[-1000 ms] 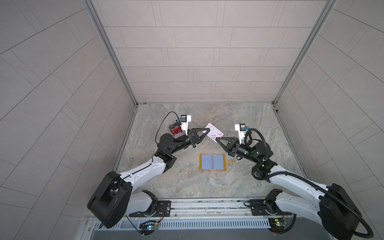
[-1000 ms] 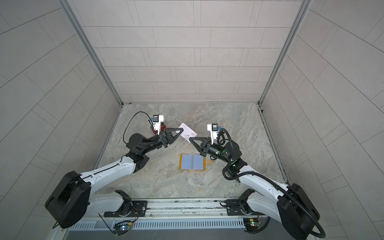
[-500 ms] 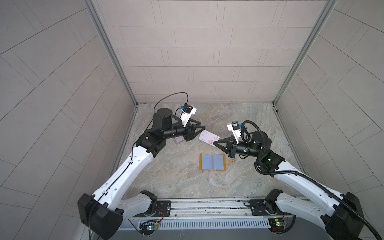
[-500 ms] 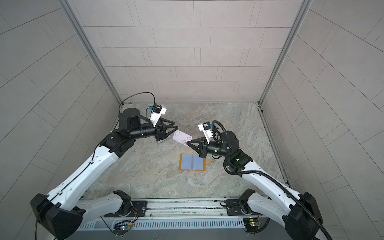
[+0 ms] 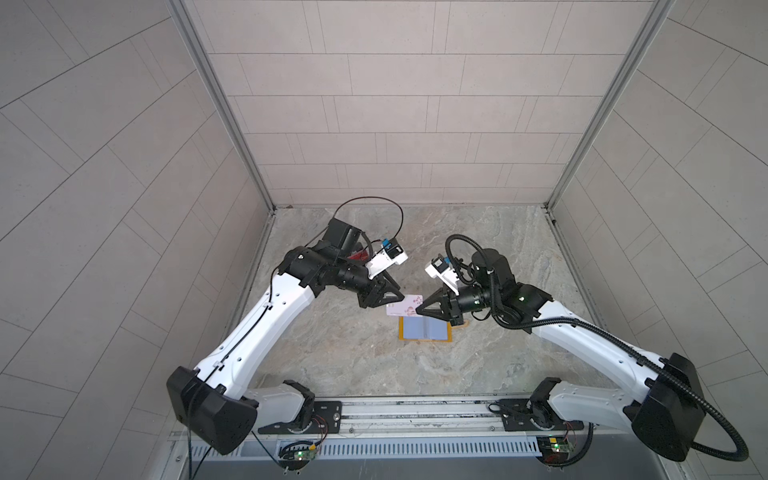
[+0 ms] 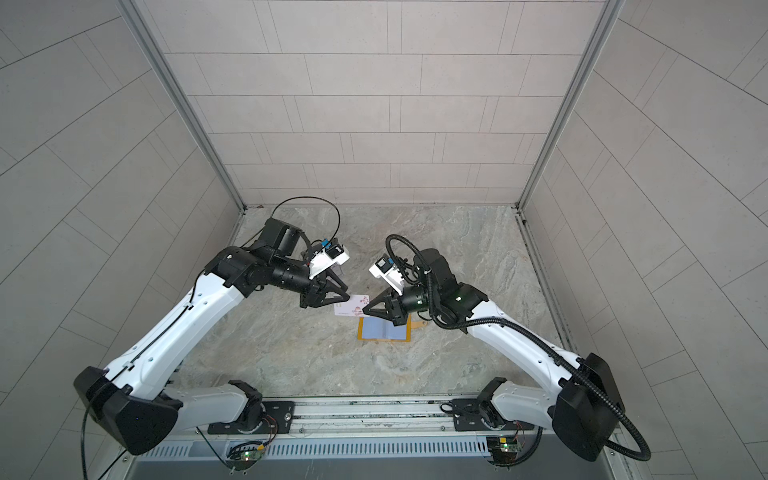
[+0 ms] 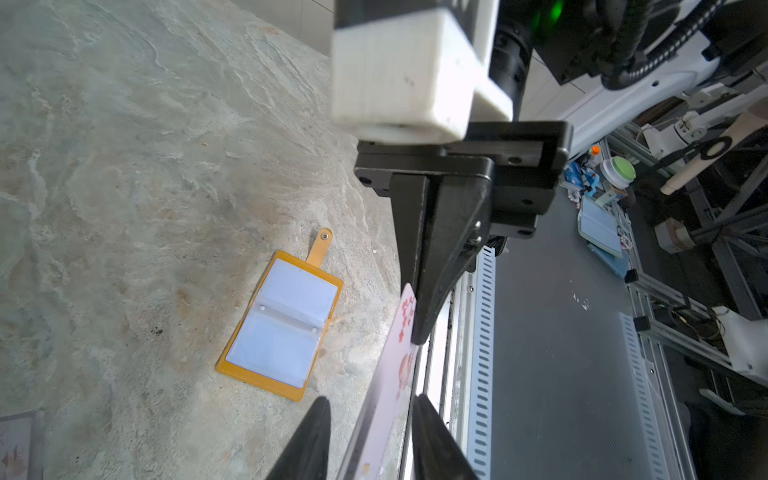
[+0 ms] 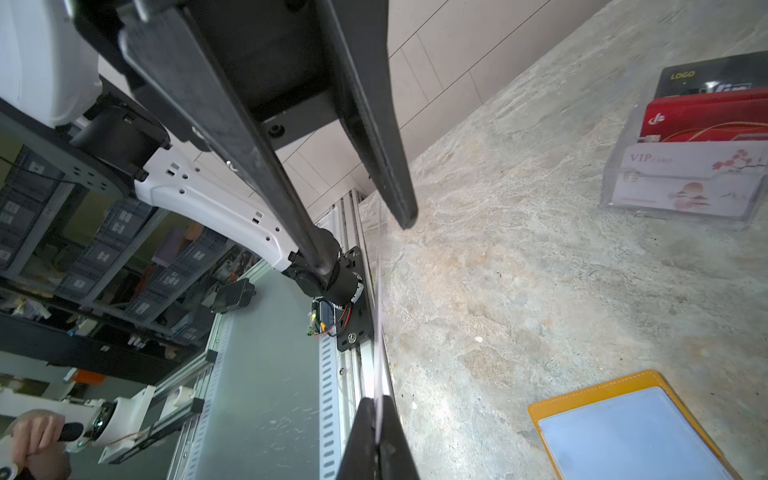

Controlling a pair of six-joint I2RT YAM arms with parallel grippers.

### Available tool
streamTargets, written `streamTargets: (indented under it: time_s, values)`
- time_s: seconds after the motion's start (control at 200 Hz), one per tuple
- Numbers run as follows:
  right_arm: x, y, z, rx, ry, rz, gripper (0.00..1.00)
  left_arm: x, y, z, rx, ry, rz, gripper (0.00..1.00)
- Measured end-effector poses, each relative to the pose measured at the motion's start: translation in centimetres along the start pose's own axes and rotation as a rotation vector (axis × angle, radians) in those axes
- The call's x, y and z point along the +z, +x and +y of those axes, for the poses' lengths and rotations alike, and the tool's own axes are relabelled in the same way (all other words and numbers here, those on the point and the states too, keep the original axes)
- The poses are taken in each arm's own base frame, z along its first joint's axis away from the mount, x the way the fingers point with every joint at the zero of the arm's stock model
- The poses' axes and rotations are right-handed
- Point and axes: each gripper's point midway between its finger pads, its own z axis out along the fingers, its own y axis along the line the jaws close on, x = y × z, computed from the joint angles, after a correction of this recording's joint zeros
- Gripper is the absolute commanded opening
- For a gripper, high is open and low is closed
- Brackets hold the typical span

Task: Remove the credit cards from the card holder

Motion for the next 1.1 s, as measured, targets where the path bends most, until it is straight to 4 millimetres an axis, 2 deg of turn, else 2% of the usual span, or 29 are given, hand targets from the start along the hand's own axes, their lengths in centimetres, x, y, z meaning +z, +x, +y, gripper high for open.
streamTargets:
  time_s: [0.135, 0.375, 0.546, 0.671, 0.896, 0.956, 0.981, 1.041, 1.096]
  values:
    - [0.4, 0.2, 0.7, -0.022, -0.037, 0.037, 0.00, 0.0, 0.9, -0.5, 0.000, 0.018, 0.039, 0.37]
    - [1.2, 1.4, 0.6, -0.014, -0.066, 0.091, 0.00, -0.2, 1.6, -1.1, 0.013, 0.054, 0.098, 0.30]
    - [1.4, 1.3, 0.6, -0.017, -0.081, 0.097, 0.00, 0.4, 2.5, -2.2, 0.032, 0.110, 0.139, 0.30]
    - [1.4, 1.3, 0.9, -0.024, -0.096, 0.101, 0.00, 0.7, 2.8, -2.3, 0.034, 0.125, 0.157, 0.29]
    - [1.5, 1.3, 1.0, -0.035, -0.099, 0.103, 0.00, 0.8, 3.0, -2.4, 0.034, 0.135, 0.167, 0.12]
    - [1.5, 1.3, 0.9, -0.034, -0.099, 0.105, 0.00, 0.9, 3.0, -2.3, 0.032, 0.135, 0.170, 0.04]
    - [1.5, 1.3, 0.9, -0.033, -0.097, 0.106, 0.03, 0.9, 3.1, -2.3, 0.024, 0.135, 0.172, 0.00]
    - [1.5, 1.5, 0.7, -0.031, -0.089, 0.110, 0.10, 1.0, 3.1, -2.1, 0.020, 0.136, 0.179, 0.00]
    - [1.6, 1.4, 0.4, -0.036, -0.075, 0.109, 0.28, 1.1, 3.1, -2.0, 0.018, 0.137, 0.181, 0.00]
